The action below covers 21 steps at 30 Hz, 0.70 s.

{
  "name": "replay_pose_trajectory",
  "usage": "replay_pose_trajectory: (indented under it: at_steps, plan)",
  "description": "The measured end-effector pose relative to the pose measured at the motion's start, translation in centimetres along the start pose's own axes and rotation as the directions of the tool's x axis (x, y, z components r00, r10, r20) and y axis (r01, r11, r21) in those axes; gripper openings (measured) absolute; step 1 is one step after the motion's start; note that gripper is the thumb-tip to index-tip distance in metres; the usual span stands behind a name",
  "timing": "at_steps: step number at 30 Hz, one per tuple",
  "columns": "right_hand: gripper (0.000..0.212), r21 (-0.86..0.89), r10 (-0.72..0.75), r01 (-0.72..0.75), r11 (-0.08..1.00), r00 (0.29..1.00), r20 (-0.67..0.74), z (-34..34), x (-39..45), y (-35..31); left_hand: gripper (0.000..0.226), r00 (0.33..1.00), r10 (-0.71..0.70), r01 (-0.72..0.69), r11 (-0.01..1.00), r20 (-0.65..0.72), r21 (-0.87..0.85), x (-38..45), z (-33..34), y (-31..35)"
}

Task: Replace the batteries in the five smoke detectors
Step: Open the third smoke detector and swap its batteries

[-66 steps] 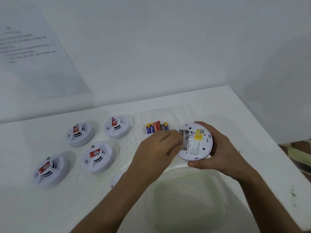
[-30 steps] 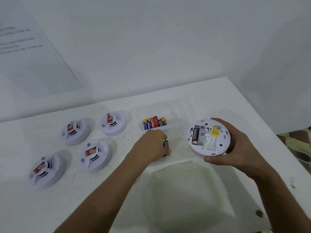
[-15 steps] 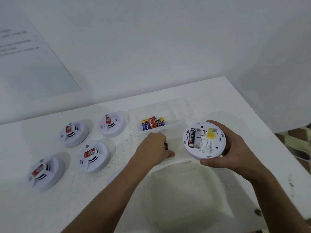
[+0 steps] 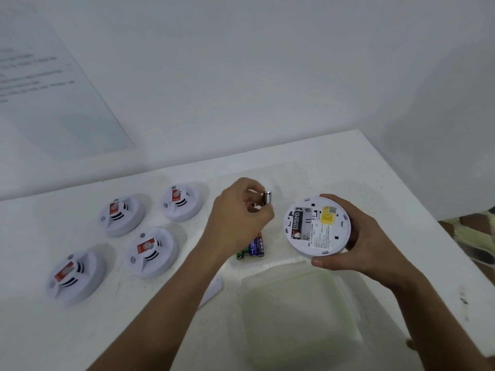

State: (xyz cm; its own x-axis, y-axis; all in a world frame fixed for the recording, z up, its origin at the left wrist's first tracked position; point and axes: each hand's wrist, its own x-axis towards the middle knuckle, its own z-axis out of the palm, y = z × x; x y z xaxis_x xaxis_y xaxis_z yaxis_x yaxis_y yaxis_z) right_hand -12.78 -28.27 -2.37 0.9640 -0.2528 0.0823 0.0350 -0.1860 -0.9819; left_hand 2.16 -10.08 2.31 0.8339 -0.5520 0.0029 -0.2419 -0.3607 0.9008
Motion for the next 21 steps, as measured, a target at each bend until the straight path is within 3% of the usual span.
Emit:
replay_pose_trajectory:
  at_steps: [4,7,15,21]
  plan:
    - [0.093,0.006,-0.036,0.035,0.999,0.998,0.044,1.1,0.6,-0.6,0.024,0.976,0.118,-0.145,0.98,0.185,0.139,-0.7,-0.9,2.3]
    - [0.094,0.024,-0.051,0.05,0.998,0.996,0.066,1.7,1.0,-0.8,0.022,0.944,0.09,-0.188,0.937,0.317,0.296,-1.1,-1.1,2.7]
    - [0.095,0.026,-0.058,0.055,0.998,0.987,0.149,2.5,1.2,-1.5,0.017,0.982,0.057,-0.079,0.99,0.179,0.118,-1.0,-2.1,1.8]
    - [0.096,0.015,-0.064,0.062,0.998,0.983,0.171,3.9,1.6,-1.8,0.026,0.985,0.123,-0.148,0.961,0.119,0.235,-1.9,-2.1,0.8]
